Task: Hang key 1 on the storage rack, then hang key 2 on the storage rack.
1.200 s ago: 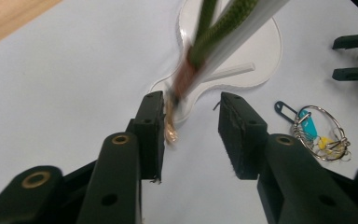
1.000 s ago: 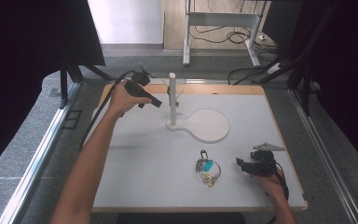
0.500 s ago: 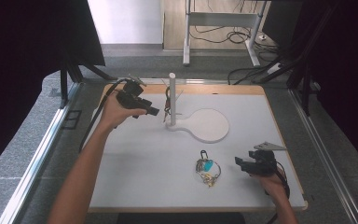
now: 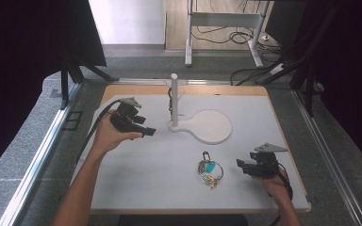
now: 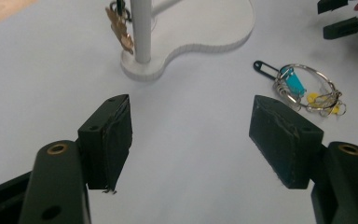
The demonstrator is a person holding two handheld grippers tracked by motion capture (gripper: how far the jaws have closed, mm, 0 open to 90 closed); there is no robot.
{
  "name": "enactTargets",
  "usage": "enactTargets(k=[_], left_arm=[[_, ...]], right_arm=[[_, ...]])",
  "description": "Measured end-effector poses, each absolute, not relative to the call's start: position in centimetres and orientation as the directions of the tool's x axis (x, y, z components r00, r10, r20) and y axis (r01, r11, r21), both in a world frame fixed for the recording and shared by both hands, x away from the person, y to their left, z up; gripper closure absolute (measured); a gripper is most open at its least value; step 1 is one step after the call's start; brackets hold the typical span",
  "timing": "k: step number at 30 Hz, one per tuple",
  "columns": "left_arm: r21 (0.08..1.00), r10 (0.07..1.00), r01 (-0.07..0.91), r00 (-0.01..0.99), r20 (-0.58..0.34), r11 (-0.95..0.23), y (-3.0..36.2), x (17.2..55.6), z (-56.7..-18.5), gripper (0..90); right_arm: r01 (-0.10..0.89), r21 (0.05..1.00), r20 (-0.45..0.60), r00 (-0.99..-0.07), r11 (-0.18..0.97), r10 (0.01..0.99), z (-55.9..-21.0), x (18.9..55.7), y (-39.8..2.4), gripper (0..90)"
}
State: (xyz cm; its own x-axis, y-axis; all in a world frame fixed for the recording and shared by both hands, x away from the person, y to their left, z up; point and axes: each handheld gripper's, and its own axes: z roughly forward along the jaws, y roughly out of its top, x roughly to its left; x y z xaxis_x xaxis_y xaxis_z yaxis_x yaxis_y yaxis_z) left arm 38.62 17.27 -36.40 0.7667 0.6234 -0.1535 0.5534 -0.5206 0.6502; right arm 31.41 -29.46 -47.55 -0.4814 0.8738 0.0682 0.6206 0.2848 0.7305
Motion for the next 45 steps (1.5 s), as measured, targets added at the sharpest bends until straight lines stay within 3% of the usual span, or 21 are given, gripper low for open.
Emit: enactTargets(k=[19, 31, 45], left_arm=[[0.640, 0.651, 0.562, 0.749, -0.125, -0.524, 18.8, 32.8, -41.4, 32.1], [0.612, 0.628, 0.543, 0.773, -0.095, -0.576, 17.9, 32.0, -42.5, 33.1], [0.609, 0.605, 0.551, 0.783, -0.142, -0.570, 17.9, 31.1, -43.2, 33.9]], right_arm=[[0.601, 0.714, 0.019, -0.530, 0.359, 0.848, -47.6, 31.1, -28.7, 37.3], [0.615, 0.708, 0.050, -0.533, 0.346, 0.845, -46.8, 30.5, -28.9, 42.4], [0.666, 0.578, 0.084, -0.623, 0.471, 0.778, -43.2, 32.1, -27.9, 50.0]])
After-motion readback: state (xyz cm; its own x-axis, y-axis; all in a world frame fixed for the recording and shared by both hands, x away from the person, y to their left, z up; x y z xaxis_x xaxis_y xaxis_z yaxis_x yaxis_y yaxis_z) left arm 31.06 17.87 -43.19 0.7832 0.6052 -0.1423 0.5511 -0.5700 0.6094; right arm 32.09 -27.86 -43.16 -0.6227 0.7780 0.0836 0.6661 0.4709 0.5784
